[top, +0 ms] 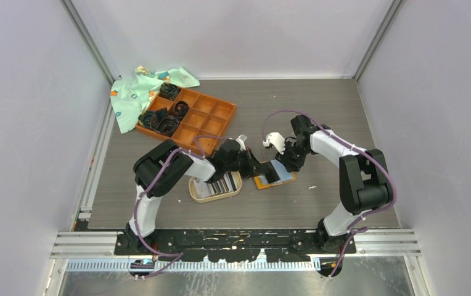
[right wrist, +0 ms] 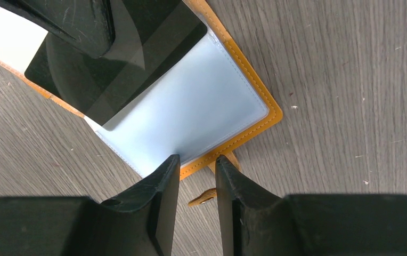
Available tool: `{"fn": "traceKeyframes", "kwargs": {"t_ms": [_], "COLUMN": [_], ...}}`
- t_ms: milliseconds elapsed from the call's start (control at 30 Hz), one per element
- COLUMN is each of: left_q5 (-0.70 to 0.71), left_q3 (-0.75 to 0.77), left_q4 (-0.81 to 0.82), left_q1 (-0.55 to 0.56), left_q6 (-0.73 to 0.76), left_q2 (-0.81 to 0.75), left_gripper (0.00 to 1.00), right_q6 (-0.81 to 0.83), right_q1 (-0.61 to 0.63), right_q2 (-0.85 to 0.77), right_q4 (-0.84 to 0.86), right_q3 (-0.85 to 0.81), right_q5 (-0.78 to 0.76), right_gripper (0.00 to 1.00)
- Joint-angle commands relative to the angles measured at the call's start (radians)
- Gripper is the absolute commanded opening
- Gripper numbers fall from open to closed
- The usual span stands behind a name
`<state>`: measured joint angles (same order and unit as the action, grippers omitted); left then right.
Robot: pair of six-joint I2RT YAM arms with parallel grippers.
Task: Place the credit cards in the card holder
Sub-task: Insert the credit card into the card holder.
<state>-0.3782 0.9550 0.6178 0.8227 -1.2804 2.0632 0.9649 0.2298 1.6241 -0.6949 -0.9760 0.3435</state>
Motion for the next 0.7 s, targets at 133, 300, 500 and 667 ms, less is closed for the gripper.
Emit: {"fn": "traceKeyframes", "kwargs": {"t_ms": [133, 300, 500, 667], "left_q5": [-0.006, -0.013, -0.049, -0.060], "left_q3": [-0.016, -0.029, -0.028, -0.025], "left_q4": [-0.033, -0.029, 0.016, 0.031], "left_q1": [0.006, 0.003, 0.000, -0.002], "left_q6": [-0.032, -0.046, -0.090, -0.108], "left_q2": [0.047, 0.049, 0.083, 0.093], "left_gripper": [0.00, 0.00, 0.00, 0.00], "right_q6": [-0.011, -0.011, -0.011, -0.011], "right_q1": [0.044, 0.046, 0.049, 0.055], "right_q2": [0.055, 0.054, 0.054, 0.058], "right_q4": [0.029, 0.029, 0.030, 0.031], "right_q3": [0.014, 0.014, 0.014, 0.014], "right_q5": [-0.021, -0.023, -0.023, -0.027], "right_gripper": [0.36, 0.36, 0.36, 0.36]}}
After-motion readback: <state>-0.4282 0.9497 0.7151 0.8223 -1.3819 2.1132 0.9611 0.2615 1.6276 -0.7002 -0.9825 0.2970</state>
